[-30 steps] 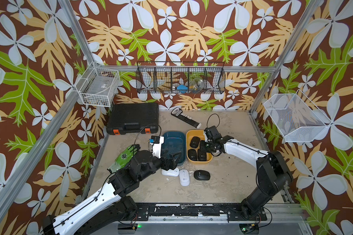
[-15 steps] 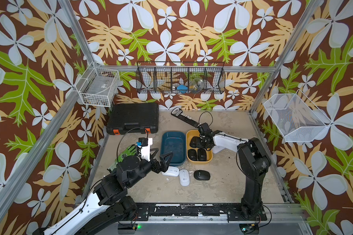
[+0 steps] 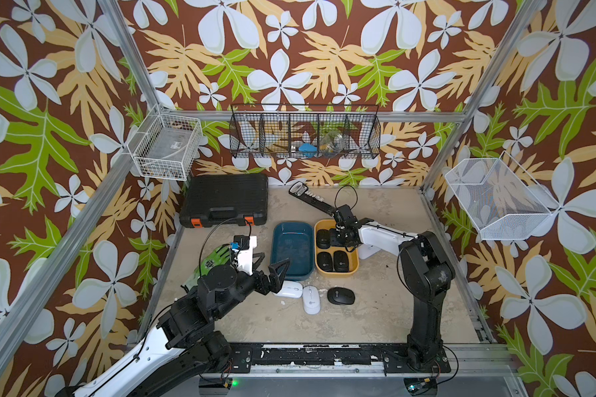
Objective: Place the mice by color into the storage box
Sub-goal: Adjust the mouse in the storage box, then pick up the mouse from the center of the board.
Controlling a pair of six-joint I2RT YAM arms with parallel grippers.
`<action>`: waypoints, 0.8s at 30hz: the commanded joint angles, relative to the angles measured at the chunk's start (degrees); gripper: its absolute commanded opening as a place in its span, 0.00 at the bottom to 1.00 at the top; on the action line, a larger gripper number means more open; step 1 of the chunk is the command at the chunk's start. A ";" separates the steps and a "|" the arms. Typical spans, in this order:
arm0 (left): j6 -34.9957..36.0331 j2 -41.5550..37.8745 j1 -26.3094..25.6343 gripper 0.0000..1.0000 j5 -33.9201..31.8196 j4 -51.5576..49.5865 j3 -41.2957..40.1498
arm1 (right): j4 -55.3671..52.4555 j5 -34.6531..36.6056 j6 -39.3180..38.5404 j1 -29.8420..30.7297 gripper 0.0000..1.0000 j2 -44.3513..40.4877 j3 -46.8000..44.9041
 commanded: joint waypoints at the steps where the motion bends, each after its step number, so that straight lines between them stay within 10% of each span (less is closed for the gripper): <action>1: -0.94 -0.33 0.10 1.00 0.27 0.69 -0.80 | 2.99 1.33 0.07 -0.01 0.44 -5.59 -2.40; 13: -2.86 -0.38 0.01 1.00 5.01 3.53 -5.18 | 2.69 -16.26 -1.68 2.68 0.44 -39.29 -21.71; 24: -3.10 -1.89 0.05 1.00 7.66 3.00 -7.10 | 6.67 -8.41 9.28 31.71 0.67 -51.15 -39.43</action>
